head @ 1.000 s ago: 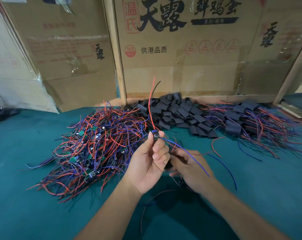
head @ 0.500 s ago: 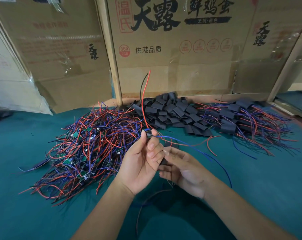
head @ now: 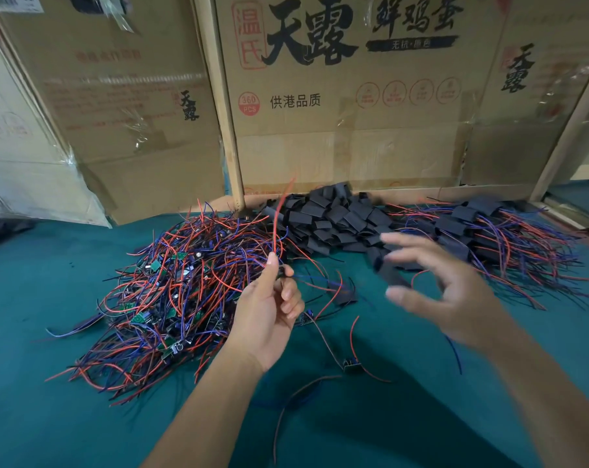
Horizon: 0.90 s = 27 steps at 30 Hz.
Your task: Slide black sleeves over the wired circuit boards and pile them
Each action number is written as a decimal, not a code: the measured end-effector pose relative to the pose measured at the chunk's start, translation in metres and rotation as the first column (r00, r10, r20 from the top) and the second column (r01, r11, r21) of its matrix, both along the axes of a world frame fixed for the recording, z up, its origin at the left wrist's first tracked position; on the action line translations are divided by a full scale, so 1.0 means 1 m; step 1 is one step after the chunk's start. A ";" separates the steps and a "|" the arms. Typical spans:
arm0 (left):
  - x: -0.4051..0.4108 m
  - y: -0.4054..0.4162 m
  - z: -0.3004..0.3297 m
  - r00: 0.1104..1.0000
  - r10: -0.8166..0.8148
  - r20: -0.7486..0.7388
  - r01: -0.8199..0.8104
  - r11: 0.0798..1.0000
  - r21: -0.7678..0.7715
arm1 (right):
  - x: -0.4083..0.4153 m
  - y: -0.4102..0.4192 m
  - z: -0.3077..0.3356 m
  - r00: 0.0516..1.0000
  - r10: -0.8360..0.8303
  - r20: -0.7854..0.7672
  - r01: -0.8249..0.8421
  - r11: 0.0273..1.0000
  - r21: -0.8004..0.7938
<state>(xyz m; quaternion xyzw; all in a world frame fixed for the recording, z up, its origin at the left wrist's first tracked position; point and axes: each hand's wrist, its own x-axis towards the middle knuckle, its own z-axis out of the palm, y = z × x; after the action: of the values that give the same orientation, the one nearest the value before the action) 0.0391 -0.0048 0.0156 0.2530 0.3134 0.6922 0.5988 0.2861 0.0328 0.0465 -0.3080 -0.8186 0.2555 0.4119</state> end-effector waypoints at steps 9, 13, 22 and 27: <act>0.006 -0.007 0.007 0.992 -0.011 -0.127 0.015 1.000 0.025 | -0.041 -0.023 -0.013 0.902 0.115 0.416 -0.117 0.993 -0.021; 0.005 -0.007 0.007 0.984 0.033 -0.175 -0.030 0.999 0.018 | -0.040 -0.024 -0.011 0.907 0.129 0.400 -0.130 0.991 -0.025; 0.025 -0.013 0.003 0.977 -0.103 -0.188 0.117 0.991 0.064 | -0.045 -0.025 -0.018 0.857 0.046 0.513 -0.097 0.993 0.074; 0.022 -0.010 0.005 0.990 -0.044 -0.132 0.048 0.998 0.031 | -0.039 -0.026 -0.013 0.844 0.050 0.533 -0.116 0.989 0.091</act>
<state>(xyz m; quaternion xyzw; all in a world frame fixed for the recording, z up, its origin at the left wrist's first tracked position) 0.0607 -0.0152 0.0211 0.3153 0.3346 0.6652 0.5884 0.2470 0.0070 0.0336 -0.3054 -0.9268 0.1286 0.1767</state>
